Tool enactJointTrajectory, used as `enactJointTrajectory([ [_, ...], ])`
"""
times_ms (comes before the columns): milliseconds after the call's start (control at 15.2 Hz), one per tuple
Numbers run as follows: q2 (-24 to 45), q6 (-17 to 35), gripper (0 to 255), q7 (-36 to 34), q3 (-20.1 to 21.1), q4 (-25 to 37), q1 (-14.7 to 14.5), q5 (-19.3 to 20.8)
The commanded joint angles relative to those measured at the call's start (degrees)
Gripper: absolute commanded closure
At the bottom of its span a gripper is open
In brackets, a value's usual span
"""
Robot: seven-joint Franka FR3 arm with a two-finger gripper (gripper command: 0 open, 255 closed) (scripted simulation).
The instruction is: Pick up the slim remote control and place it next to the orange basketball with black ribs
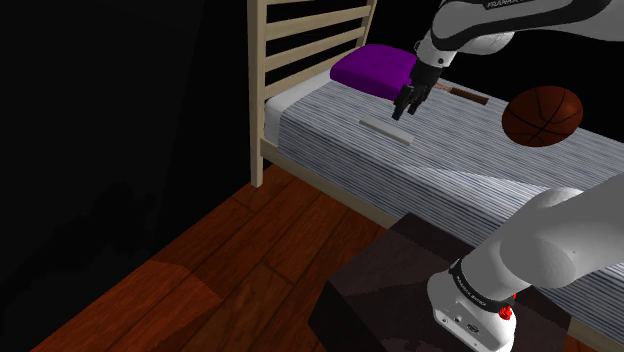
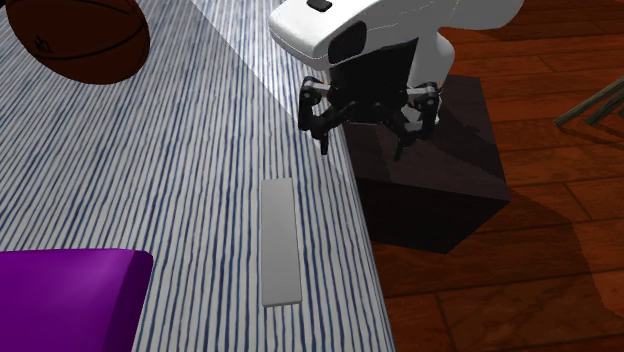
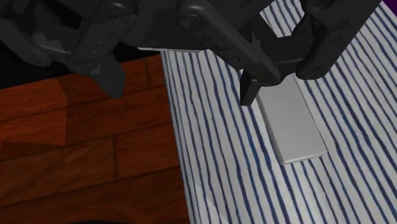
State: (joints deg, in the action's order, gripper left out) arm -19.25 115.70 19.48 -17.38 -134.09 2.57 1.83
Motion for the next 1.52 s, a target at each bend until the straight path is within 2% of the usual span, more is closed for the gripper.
enactJointTrajectory([
  [0, 4.3, 2.31, 0, 2.77, -1.45, 1.75, -0.04, -0.32],
  [330, 15.42, 6.79, 0, 9.82, -4.27, 7.5, 0.22, -2.8],
  [660, 27.05, 9.62, 0, 16.91, -5.49, 15.17, 1.69, -6.75],
  [1188, 31.08, 14.98, 0, 18.63, -4.93, 13.47, 2.25, -8.94],
  [1452, 31.08, 14.98, 0, 18.63, -4.93, 13.47, 2.26, -8.94],
])
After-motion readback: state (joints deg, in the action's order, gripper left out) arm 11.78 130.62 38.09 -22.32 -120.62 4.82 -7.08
